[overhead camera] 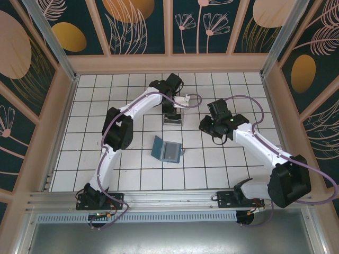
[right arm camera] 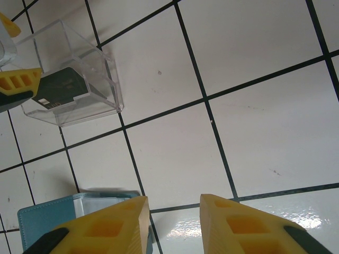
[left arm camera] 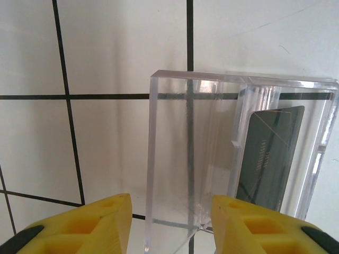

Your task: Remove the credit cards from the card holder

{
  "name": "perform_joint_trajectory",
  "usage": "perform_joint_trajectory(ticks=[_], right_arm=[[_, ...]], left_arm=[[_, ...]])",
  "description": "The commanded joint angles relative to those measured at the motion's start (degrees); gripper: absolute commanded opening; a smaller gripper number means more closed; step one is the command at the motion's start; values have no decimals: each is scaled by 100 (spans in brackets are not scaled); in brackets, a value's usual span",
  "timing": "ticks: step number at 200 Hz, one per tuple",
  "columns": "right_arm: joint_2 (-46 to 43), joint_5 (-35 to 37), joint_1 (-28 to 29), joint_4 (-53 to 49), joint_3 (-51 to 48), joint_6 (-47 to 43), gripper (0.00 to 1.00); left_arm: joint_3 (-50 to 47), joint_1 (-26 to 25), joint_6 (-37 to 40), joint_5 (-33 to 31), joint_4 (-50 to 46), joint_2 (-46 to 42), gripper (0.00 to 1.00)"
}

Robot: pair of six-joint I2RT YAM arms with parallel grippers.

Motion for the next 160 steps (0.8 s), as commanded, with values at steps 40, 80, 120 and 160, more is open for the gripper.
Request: perform_joint_trajectory(ticks=[40, 80, 120, 160], right_arm=[[-112, -52, 52, 14, 210, -9, 32], [62, -120, 303, 109, 317, 23, 32], [311, -534, 600, 392, 312, 77, 33], [636, -764, 983, 555, 256, 144, 40]], left_arm=[[-111, -9, -406, 159, 369, -589, 45], [-955, -11, -1392, 23, 1441, -1441, 44], [-2210, 2, -3198, -87, 2625, -2538, 44], [-3812, 47, -5064, -146, 3790, -3943, 45]])
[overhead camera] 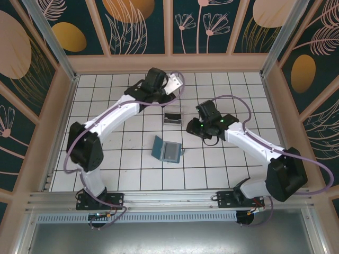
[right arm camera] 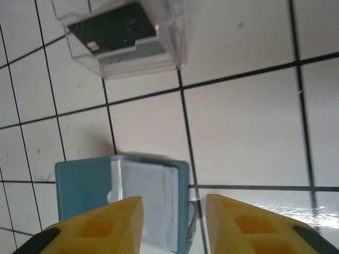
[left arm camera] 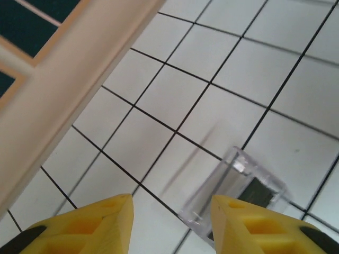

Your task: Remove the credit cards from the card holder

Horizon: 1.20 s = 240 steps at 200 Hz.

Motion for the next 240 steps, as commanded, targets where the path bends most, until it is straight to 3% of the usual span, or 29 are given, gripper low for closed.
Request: perform_joint_trajectory(ticks=[1, 26, 59, 115, 139, 180, 240], right_arm=[[190, -216, 204, 172, 88, 102, 40], [435, -282, 437, 220, 37, 139, 43], [678, -448, 637, 380, -134, 181, 44], [874, -414, 716, 498, -547, 269, 40], [846, -351, 716, 510, -723, 288, 39], [832, -466, 725, 625, -890, 275, 37], [749, -246, 707, 523, -1095, 304, 33]], left_arm=[[-693, 45, -1656, -115, 925, -699, 45], [-1019, 51, -2677, -106, 772, -1078, 49], [-1631, 44, -4026, 432, 851, -1502, 47], [-2844, 0, -6056, 1837, 1174, -1941, 45], [-3290, -198, -6460, 2266, 1324, -1896, 44], [-3716, -554, -6808, 2440, 1205, -1747, 41], [-3549, -936, -6914, 2799, 1025, -1028, 31]])
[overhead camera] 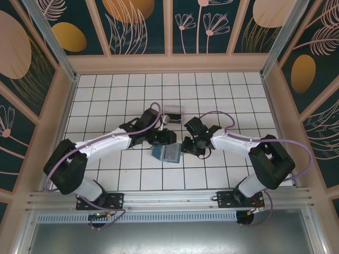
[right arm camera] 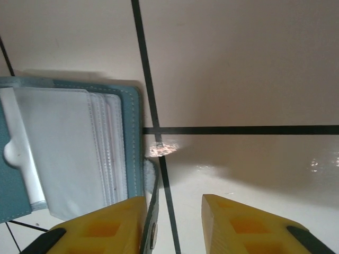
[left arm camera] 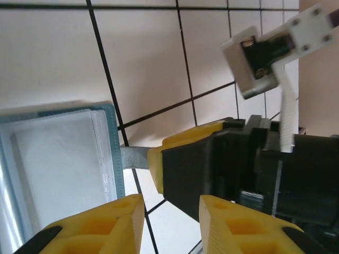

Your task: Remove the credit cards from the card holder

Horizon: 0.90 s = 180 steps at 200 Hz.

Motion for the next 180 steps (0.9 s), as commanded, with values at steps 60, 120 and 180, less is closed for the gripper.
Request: perform_joint_trajectory(ticks=[60, 120, 180], right_arm=[[-197, 121, 34, 55, -280, 117, 32], [-192, 136, 24, 54, -271, 87, 31], [-195, 146, 8, 81, -269, 116, 31]], left_arm=[[545, -279, -137, -102, -626, 932, 28], [654, -330, -191, -51, -561, 1350, 24], [716, -403, -174, -80, -579, 1609, 23]])
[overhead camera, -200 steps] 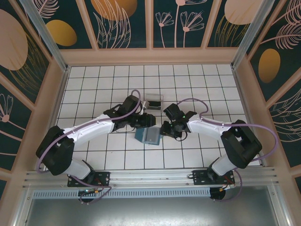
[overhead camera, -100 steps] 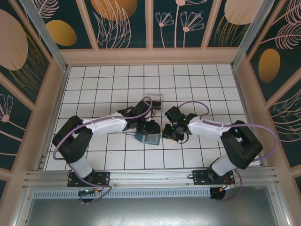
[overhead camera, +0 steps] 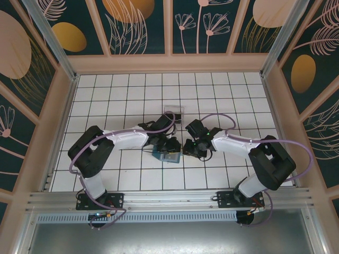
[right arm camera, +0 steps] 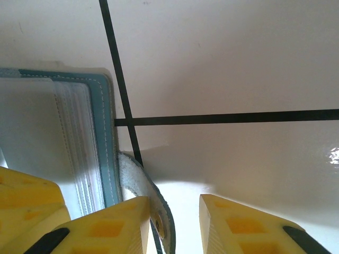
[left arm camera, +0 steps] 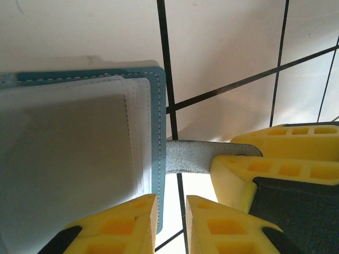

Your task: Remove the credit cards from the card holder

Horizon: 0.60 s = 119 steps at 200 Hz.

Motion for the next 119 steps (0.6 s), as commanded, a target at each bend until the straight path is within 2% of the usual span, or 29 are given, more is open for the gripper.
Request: perform_joint_trajectory(ticks=[1, 119], right_arm=[[-134, 118, 8, 24, -47, 93, 31], [-108, 145, -37, 13, -73, 52, 31]], left_arm=[[141, -53, -65, -27, -128, 159, 23], [296, -58, 202, -816, -900, 128, 22]])
